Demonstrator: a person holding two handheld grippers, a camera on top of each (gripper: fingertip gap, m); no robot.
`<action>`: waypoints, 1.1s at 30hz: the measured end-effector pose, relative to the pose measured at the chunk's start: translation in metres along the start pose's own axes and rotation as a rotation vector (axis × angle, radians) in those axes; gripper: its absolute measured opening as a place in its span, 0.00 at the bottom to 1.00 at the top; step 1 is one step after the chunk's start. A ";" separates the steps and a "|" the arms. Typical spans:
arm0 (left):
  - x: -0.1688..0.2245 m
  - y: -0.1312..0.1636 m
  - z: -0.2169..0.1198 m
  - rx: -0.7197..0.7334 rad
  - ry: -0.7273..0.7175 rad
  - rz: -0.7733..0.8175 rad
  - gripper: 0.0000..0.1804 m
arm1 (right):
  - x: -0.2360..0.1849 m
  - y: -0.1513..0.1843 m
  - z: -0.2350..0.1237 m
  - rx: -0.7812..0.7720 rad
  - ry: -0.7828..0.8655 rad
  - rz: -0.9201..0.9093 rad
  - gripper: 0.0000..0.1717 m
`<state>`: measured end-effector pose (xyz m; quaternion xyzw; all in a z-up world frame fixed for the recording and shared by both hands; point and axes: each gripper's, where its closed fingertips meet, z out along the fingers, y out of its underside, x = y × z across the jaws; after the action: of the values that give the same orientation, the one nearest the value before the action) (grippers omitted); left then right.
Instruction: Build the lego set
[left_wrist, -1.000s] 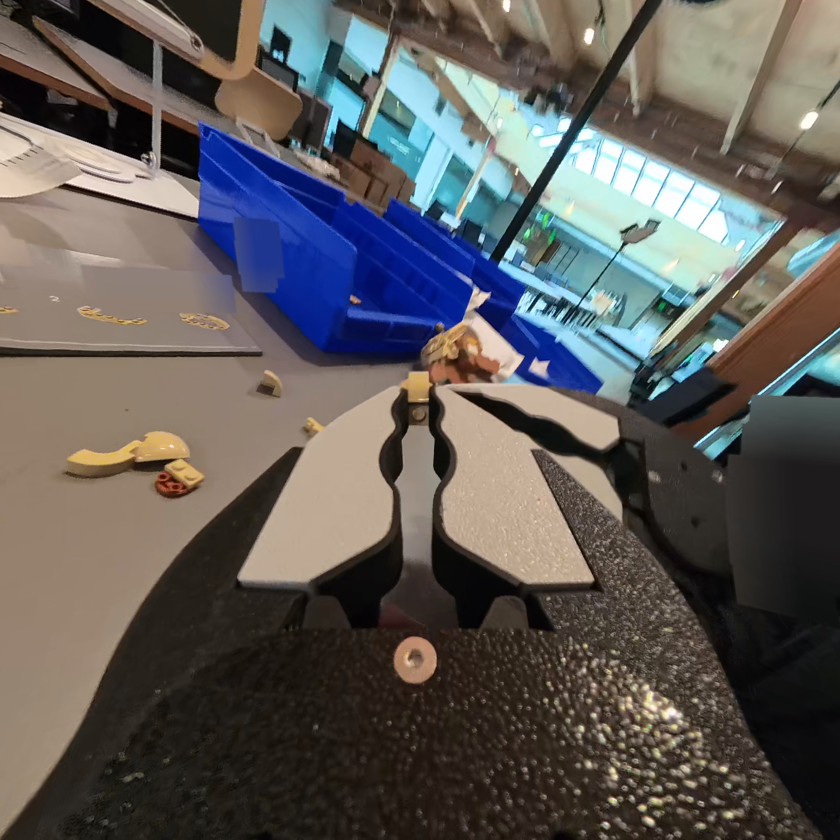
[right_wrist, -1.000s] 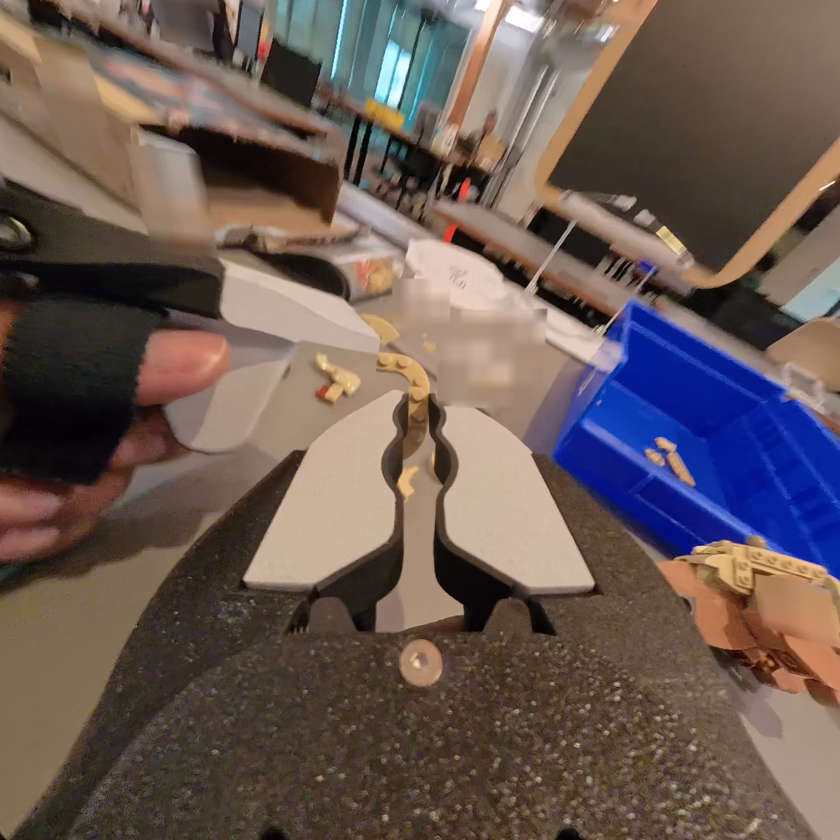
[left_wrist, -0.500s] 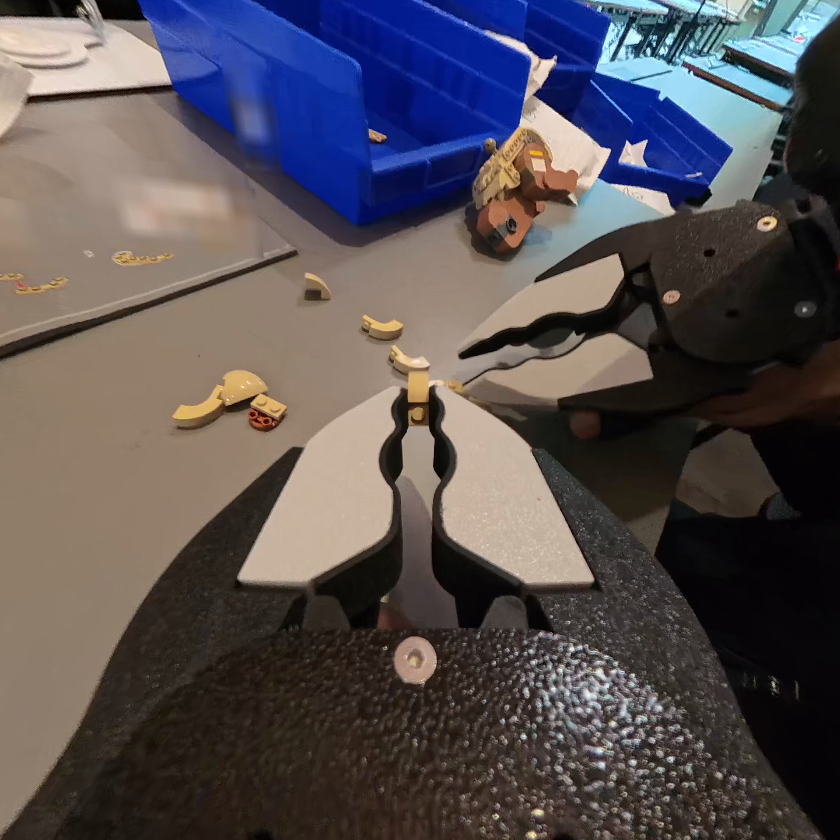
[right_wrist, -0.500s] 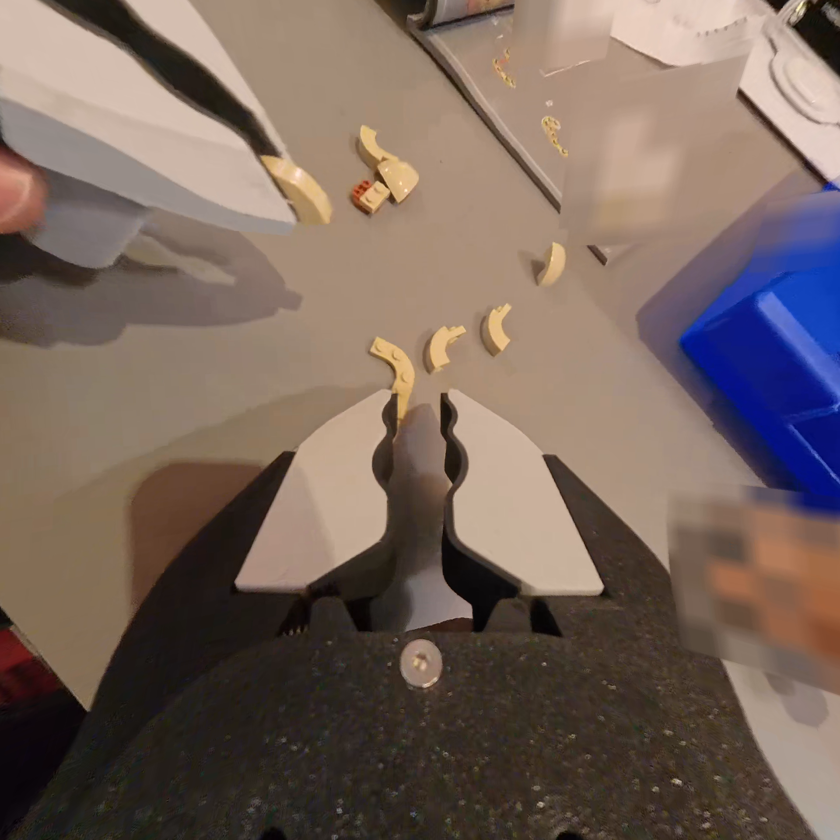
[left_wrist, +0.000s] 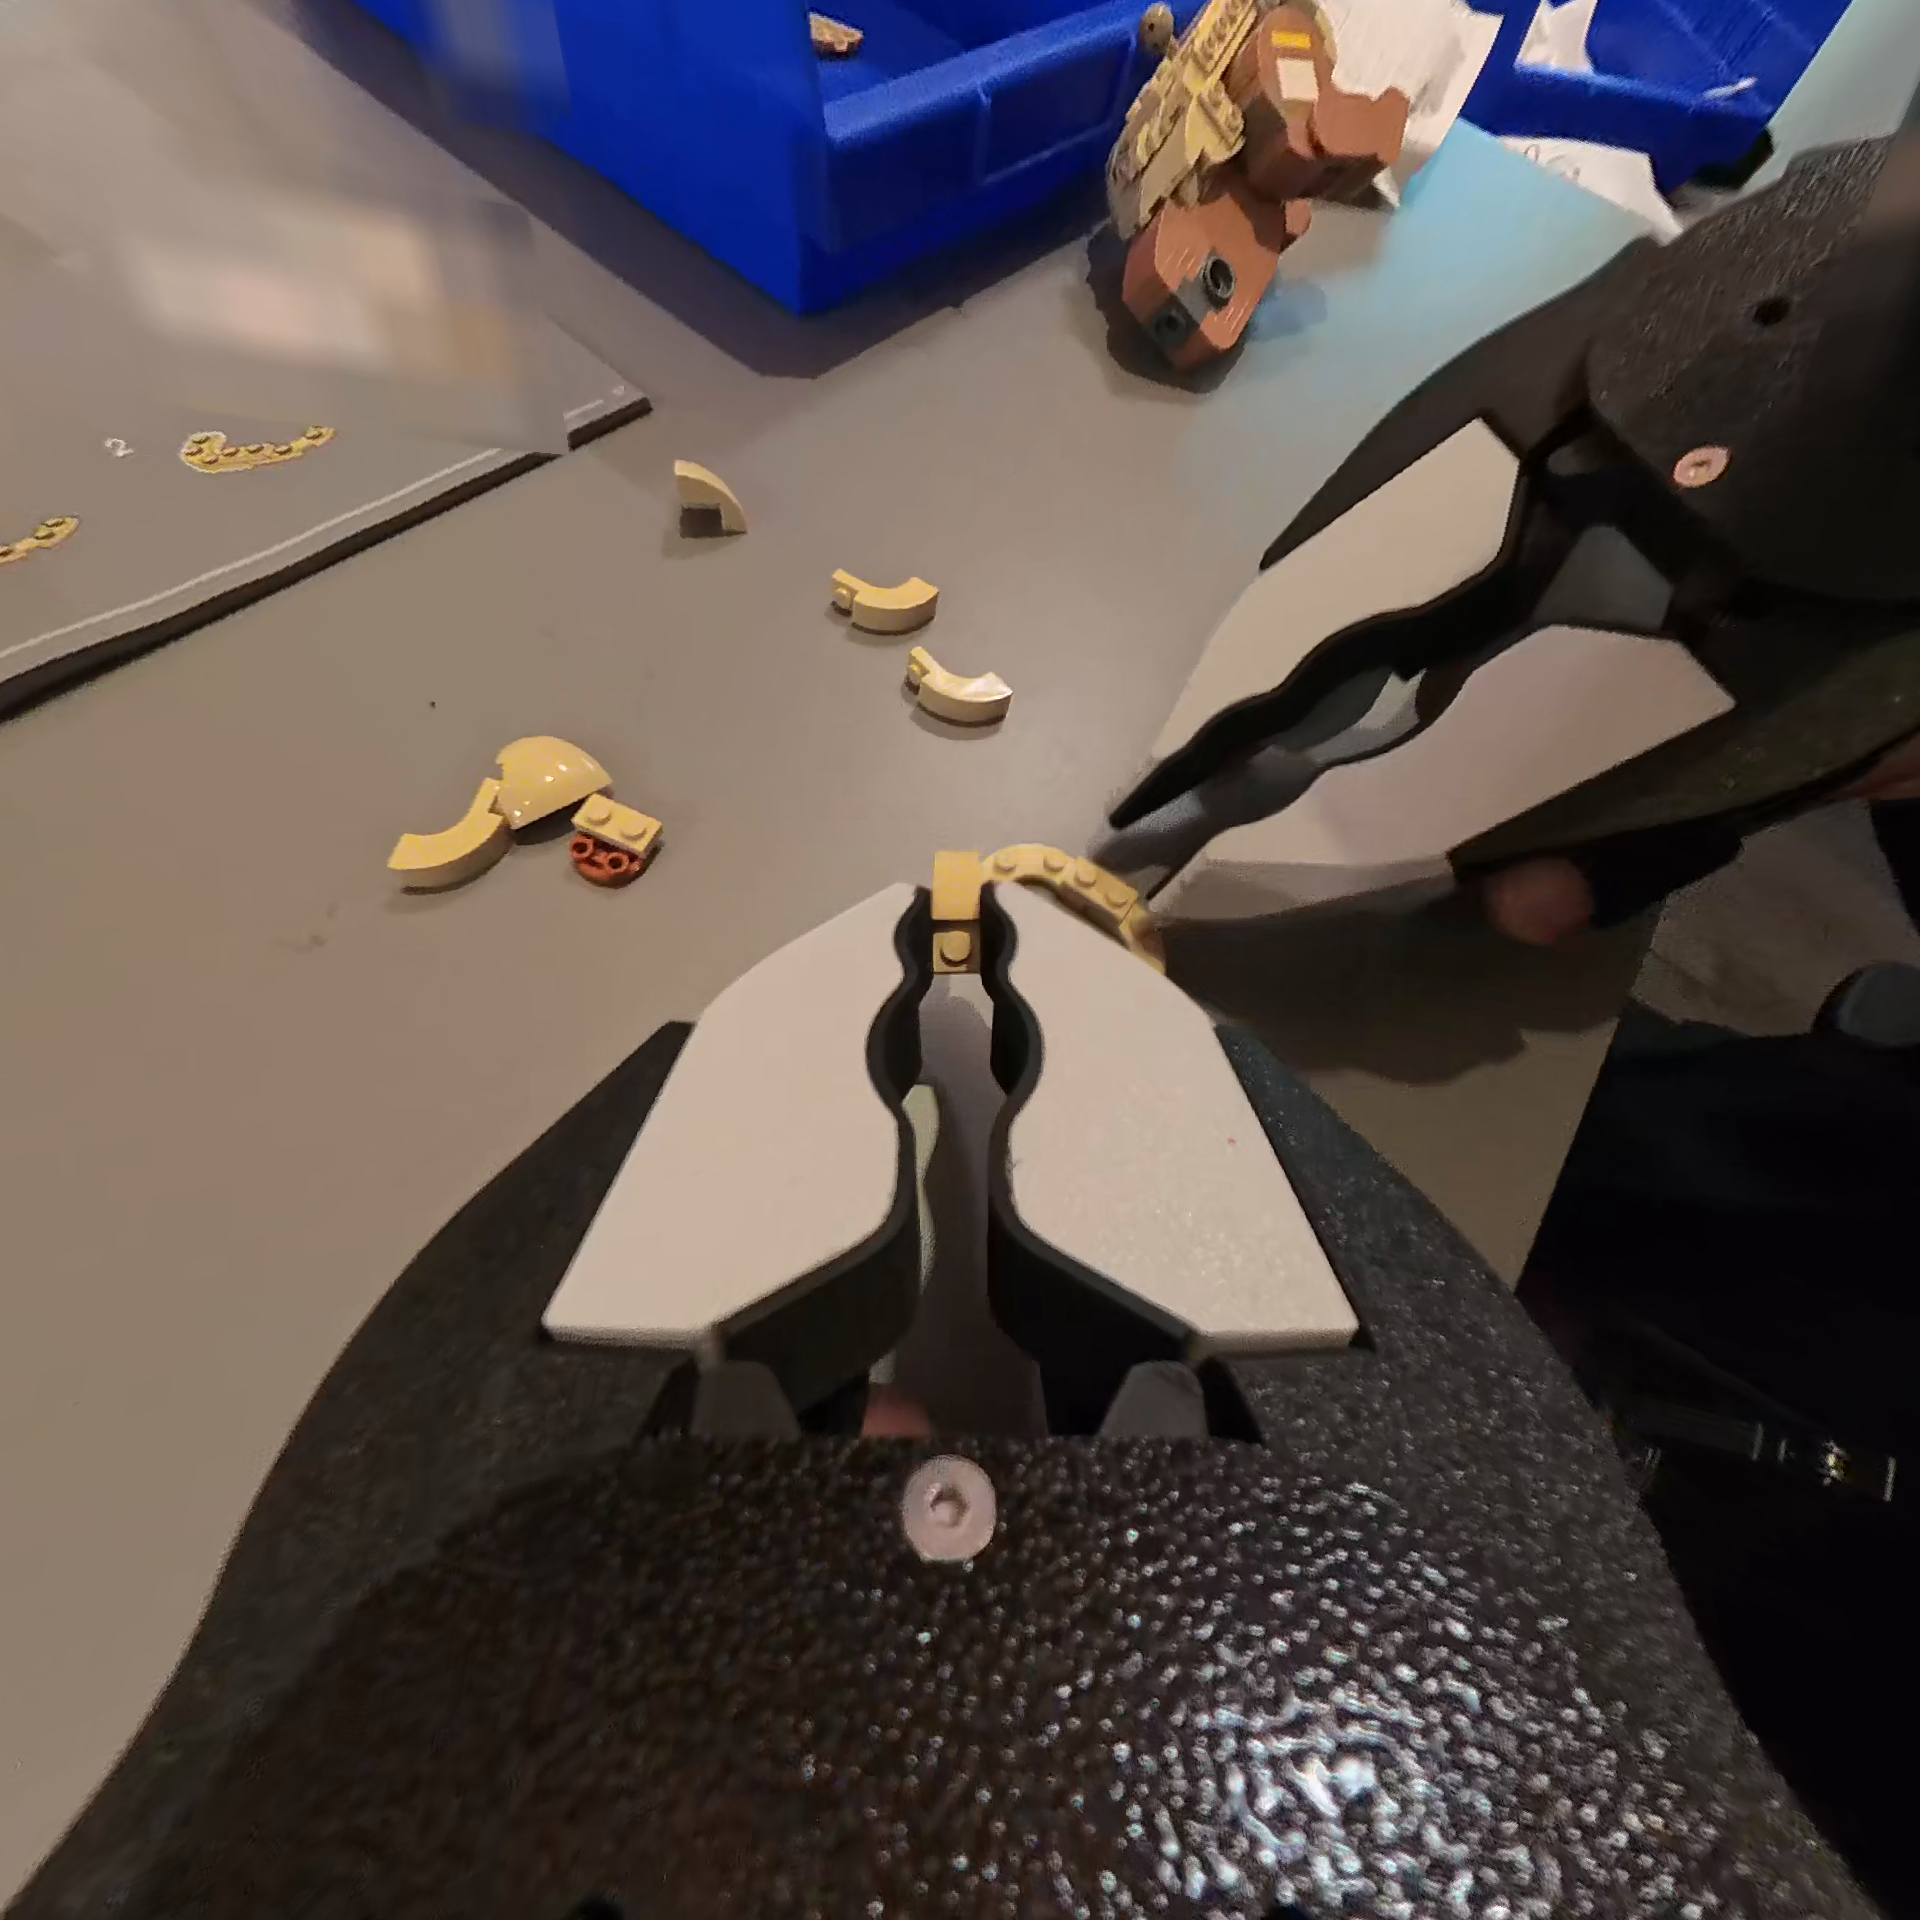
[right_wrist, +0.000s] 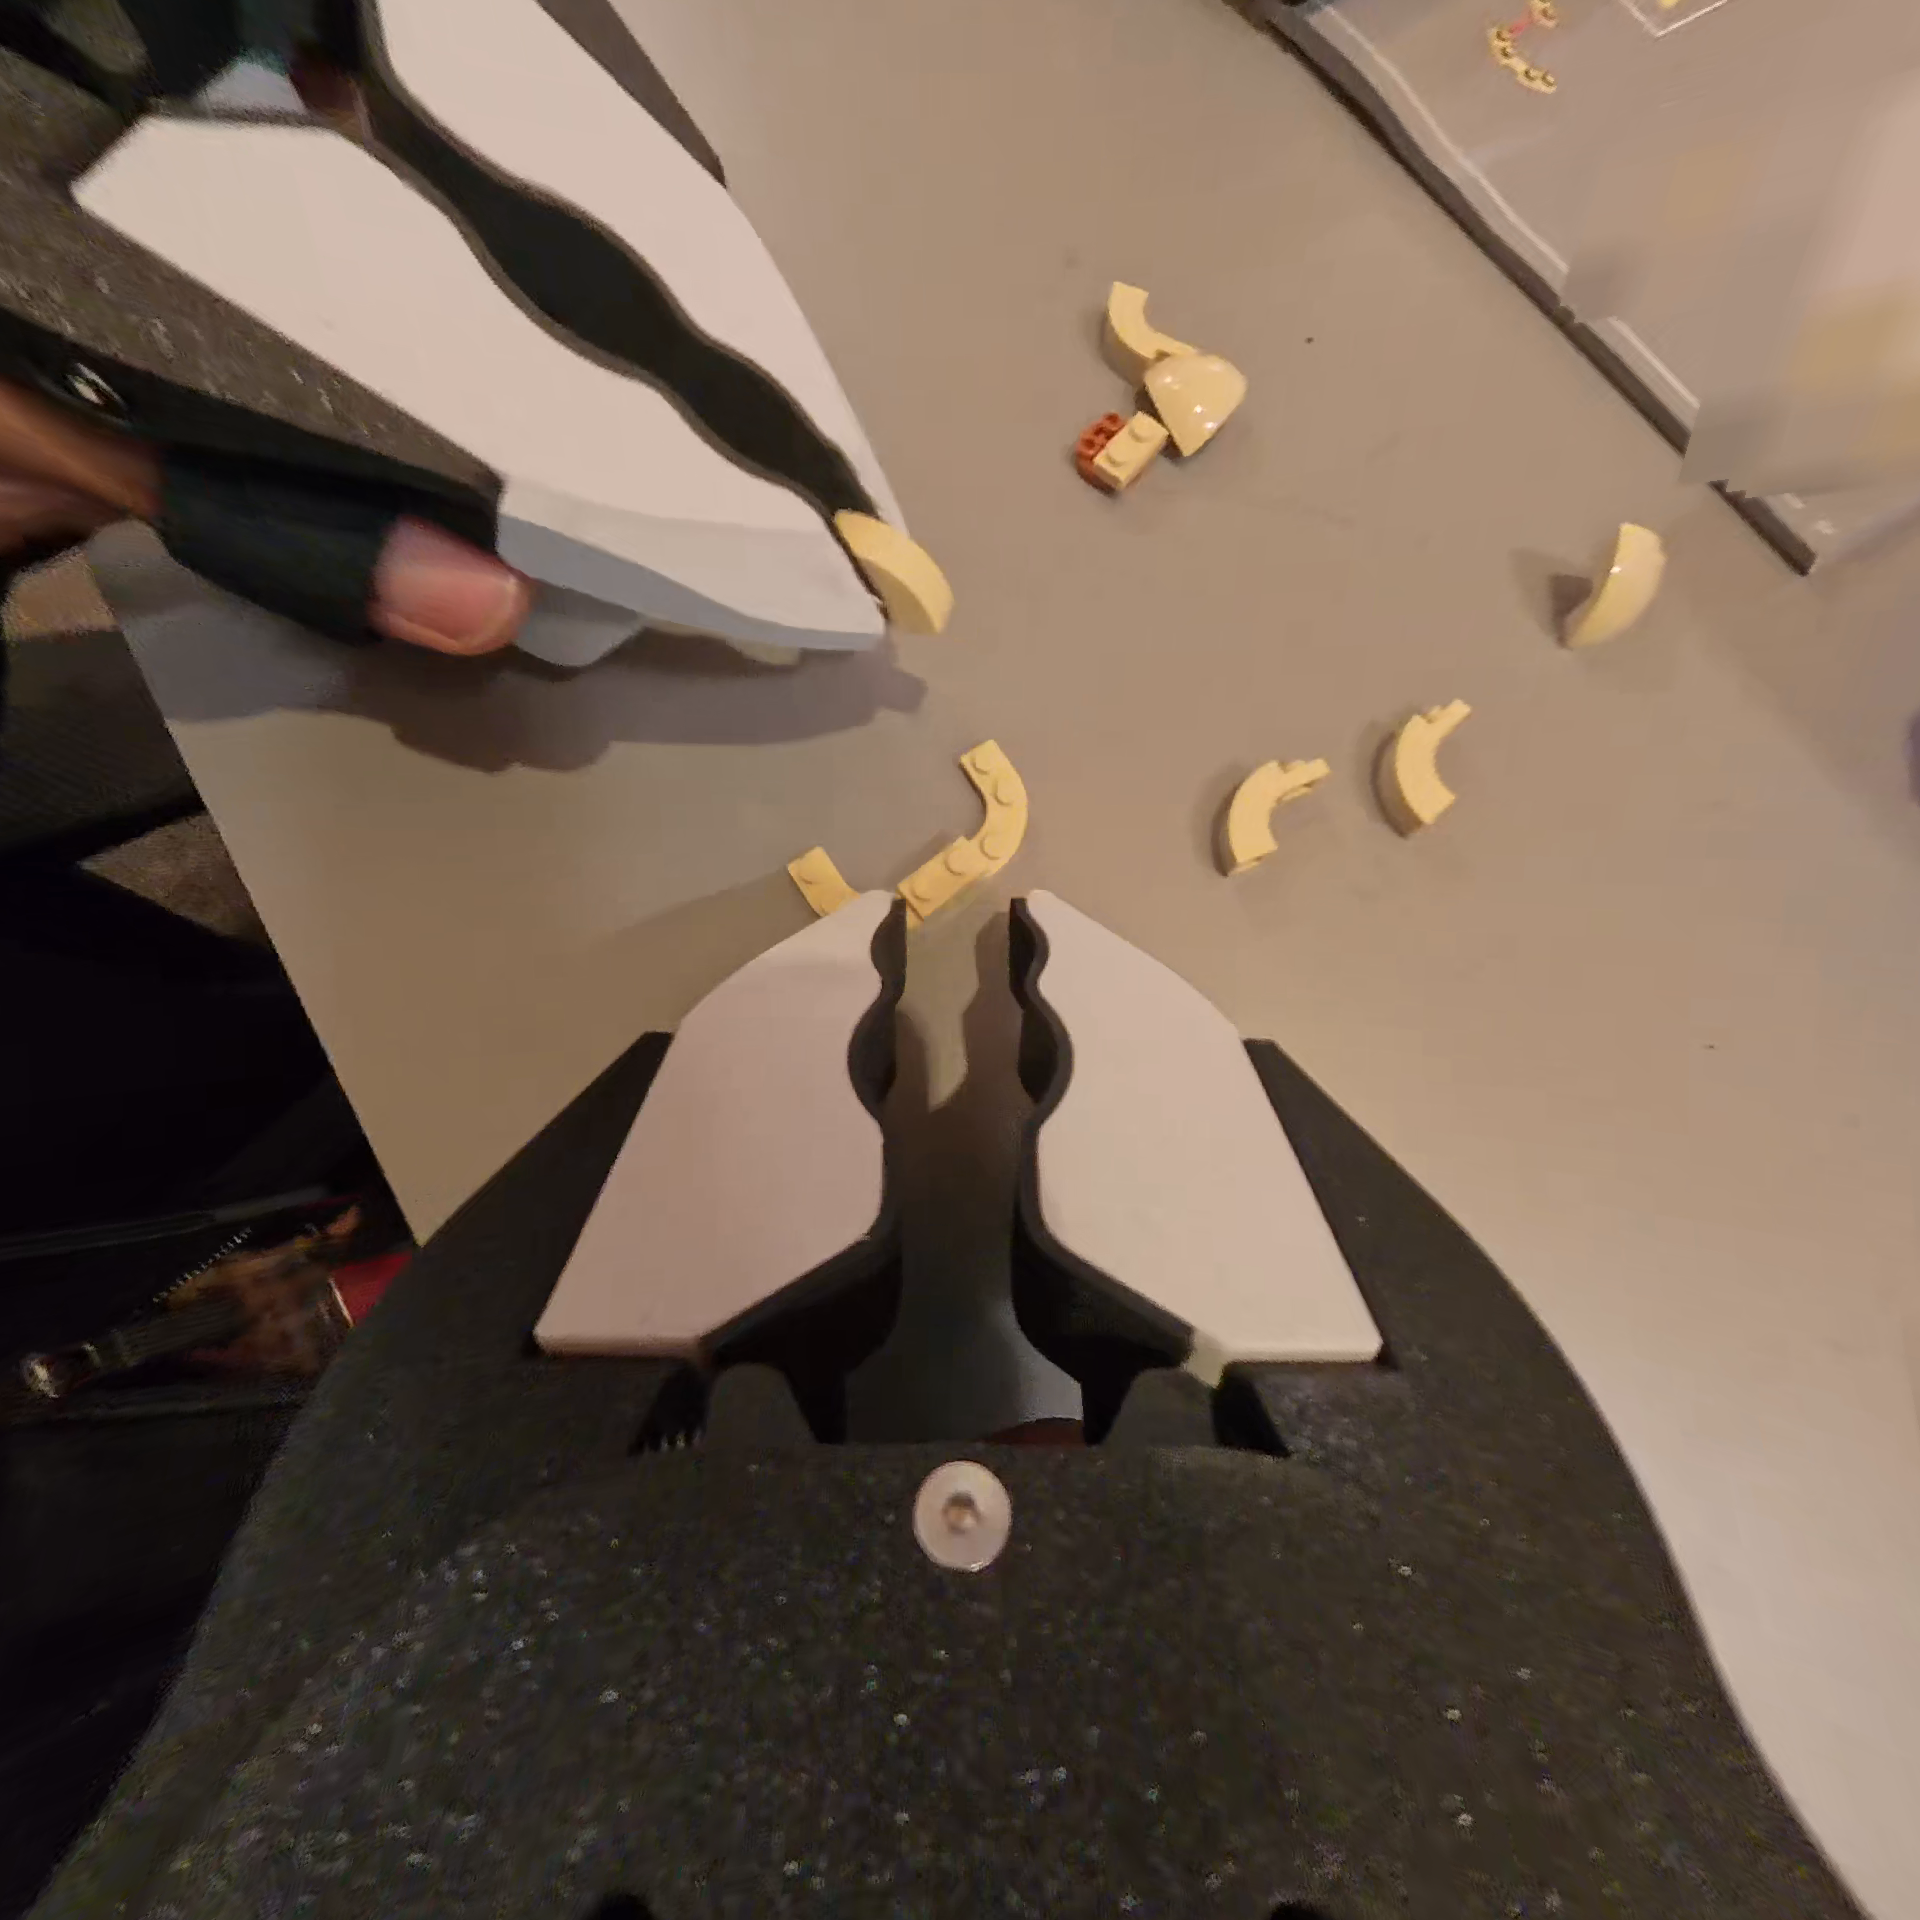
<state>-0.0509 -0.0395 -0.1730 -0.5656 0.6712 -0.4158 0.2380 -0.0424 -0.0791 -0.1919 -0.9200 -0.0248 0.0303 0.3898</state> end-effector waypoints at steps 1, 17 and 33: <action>-0.001 0.002 -0.001 -0.008 -0.004 0.002 0.04 | 0.002 0.003 -0.001 -0.015 0.002 -0.015 0.11; 0.007 0.011 -0.001 -0.064 0.078 0.026 0.04 | 0.007 -0.006 0.003 0.013 -0.133 -0.373 0.16; 0.027 0.015 0.002 -0.130 0.270 0.138 0.04 | -0.004 -0.005 0.015 -0.009 -0.352 -0.522 0.12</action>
<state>-0.0649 -0.0658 -0.1826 -0.4715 0.7597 -0.4265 0.1364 -0.0473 -0.0654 -0.1987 -0.8649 -0.3274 0.0877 0.3701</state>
